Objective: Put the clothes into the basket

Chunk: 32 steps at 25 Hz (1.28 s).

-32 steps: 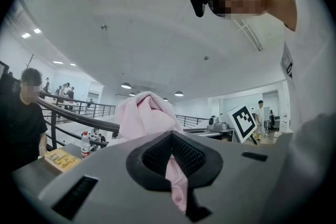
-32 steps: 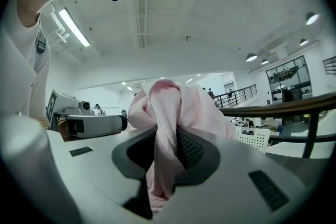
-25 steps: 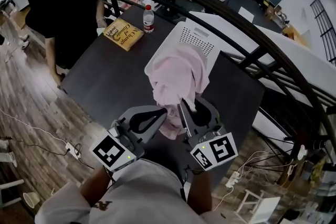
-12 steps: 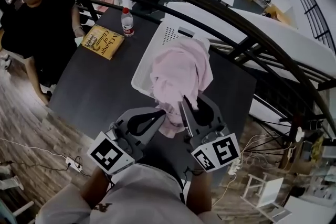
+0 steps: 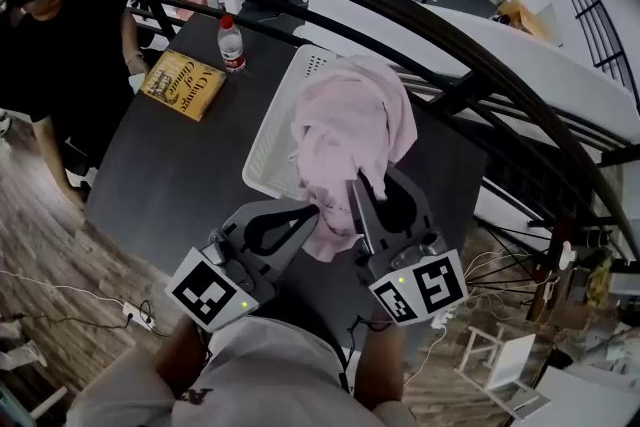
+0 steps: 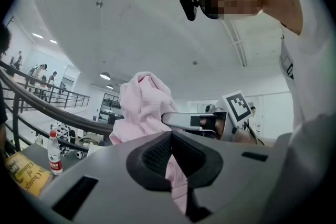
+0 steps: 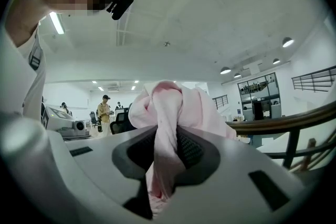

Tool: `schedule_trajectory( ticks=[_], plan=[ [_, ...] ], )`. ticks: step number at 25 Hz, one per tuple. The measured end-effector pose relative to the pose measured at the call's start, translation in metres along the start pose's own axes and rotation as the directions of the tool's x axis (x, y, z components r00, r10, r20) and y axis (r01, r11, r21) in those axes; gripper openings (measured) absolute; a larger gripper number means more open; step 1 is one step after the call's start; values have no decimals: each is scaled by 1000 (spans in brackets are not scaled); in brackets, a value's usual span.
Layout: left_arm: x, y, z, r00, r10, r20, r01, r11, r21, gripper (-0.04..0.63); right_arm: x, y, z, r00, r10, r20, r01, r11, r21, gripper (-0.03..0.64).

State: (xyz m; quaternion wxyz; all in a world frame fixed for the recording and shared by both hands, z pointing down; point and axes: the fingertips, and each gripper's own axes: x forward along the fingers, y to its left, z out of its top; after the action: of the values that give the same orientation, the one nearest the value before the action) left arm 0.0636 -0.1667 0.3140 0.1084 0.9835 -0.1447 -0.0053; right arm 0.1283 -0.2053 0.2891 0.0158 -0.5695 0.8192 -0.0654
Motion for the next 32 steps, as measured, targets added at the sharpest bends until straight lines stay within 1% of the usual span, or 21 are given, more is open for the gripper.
schedule_trajectory(
  ticks=[7,20,26,32],
  plan=[
    [13,31,-7,999,26,-24,-26,1000,7,3,34,-24,-12,999,-8,-34,8,1000,4,89],
    [25,73,-36,994,72,-79,-73,997,-3,3,96,-64,-70,989,-9,-145,20,997,78,87],
    [28,93,-44,992,94,-85,-96,995,-20,3,118,-83,-109,974,-18,-227,42,994,102,87],
    [32,107,-54,989,103,-105,-105,994,-17,3,138,-95,-146,947,-16,-319,57,991,118,87]
  ],
)
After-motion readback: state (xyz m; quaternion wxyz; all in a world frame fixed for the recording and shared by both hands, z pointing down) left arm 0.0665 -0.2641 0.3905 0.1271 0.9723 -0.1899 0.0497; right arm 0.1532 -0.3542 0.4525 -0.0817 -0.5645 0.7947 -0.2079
